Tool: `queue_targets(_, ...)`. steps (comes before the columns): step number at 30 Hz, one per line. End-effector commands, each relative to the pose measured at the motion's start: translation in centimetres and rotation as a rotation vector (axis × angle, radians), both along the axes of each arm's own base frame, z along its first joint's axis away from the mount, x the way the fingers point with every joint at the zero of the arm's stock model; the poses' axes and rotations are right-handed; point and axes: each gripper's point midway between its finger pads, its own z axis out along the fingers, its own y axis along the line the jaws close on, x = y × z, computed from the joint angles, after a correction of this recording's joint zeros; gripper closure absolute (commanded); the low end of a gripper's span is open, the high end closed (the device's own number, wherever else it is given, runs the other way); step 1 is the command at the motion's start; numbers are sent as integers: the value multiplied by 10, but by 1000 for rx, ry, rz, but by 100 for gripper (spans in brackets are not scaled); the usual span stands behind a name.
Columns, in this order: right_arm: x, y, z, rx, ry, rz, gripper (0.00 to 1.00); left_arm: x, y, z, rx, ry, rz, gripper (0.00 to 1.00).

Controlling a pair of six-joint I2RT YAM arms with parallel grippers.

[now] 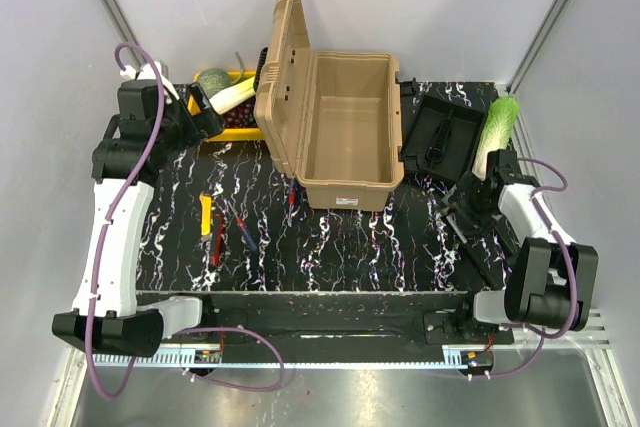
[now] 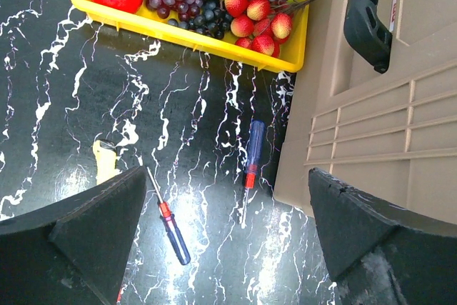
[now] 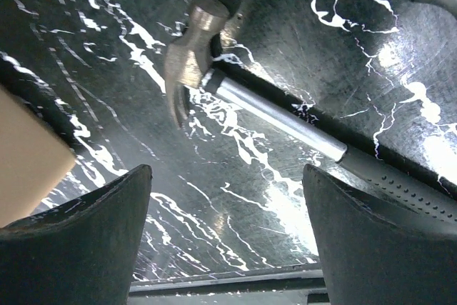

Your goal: Pack the tool kit

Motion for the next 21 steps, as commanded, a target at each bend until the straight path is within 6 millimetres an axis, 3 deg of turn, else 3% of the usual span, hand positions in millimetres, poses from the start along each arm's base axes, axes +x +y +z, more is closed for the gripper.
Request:
queue_targets(1,-6,0,-19,-4,54,35,9,-4,1,16,18,-61,-6,1)
queue_targets(5,-8,-2,-28,-19,62,56,7,-5,5,19,44,-66,11,1)
queue_targets(10,9,-2,-15,-18,-7,78,7,-6,4,18,40,-64,9,1)
queue_targets(16,18,-18,-4,-105,-30,88,7,-7,5,17,43,-64,16,1)
queue_targets(21,22,-37,-15,-123,-50,-6,8,-7,5,16,44,-64,15,1)
